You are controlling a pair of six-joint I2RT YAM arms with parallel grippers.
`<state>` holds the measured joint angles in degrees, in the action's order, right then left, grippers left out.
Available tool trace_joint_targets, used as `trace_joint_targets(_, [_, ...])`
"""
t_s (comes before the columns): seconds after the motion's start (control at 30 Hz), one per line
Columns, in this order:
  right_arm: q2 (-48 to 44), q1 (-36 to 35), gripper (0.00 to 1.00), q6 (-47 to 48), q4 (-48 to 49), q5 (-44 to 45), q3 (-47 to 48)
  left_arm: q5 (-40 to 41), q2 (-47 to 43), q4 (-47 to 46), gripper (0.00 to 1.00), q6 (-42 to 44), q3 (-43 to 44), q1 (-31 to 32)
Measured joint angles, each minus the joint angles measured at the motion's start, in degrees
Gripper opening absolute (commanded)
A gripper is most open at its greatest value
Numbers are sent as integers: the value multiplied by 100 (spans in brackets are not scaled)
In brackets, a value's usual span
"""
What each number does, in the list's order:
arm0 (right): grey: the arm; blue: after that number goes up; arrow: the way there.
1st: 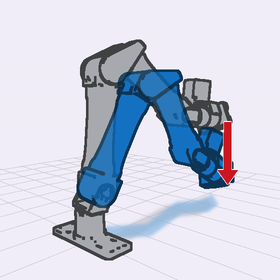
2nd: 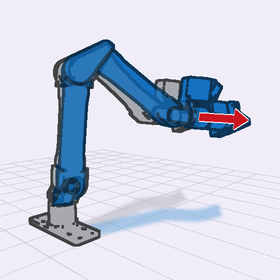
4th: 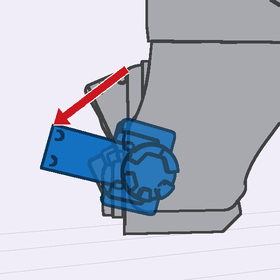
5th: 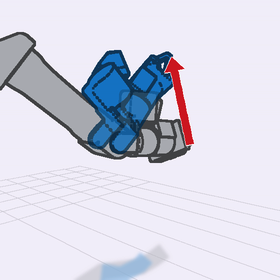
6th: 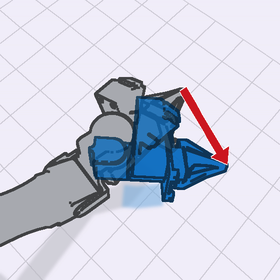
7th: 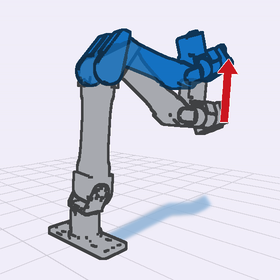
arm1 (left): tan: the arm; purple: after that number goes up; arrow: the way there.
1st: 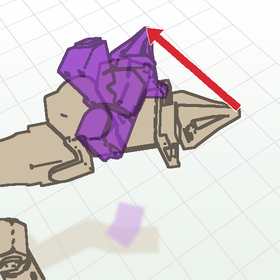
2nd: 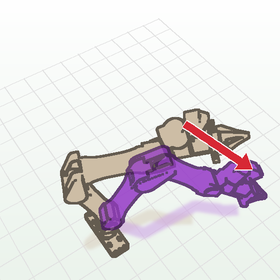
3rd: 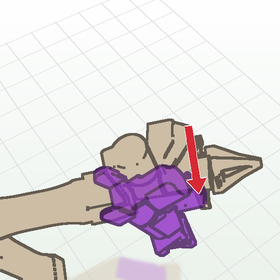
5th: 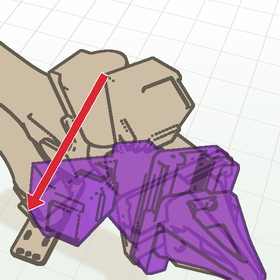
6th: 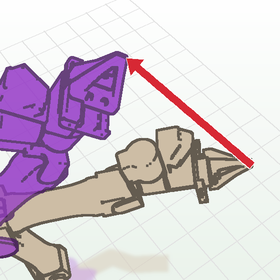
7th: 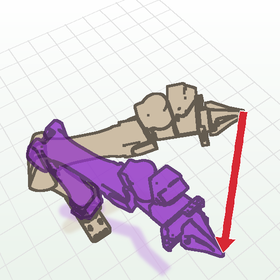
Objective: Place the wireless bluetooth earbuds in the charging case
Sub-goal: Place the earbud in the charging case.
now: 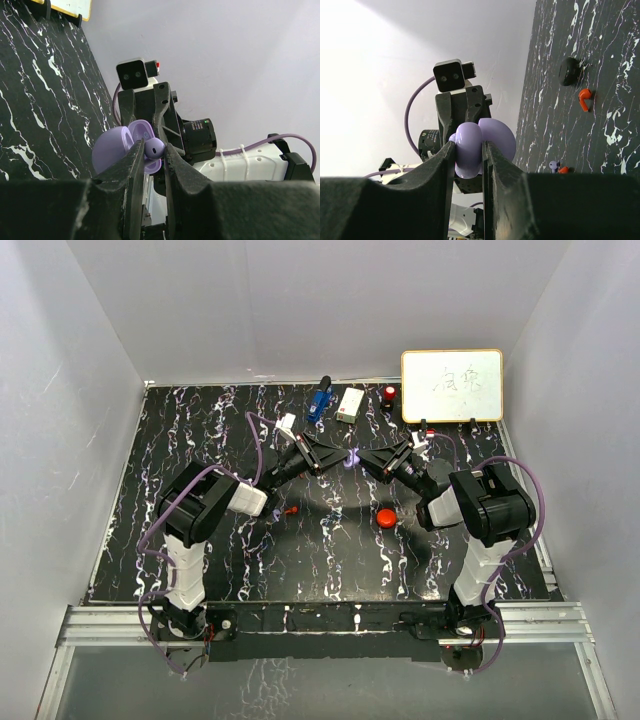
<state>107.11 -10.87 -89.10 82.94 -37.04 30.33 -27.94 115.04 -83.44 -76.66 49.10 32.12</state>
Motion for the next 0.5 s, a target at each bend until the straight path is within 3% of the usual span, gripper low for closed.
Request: trace_joint_targets(0.5, [15, 0, 0, -66, 7, 0, 0, 9, 0, -9, 0, 107, 0, 0])
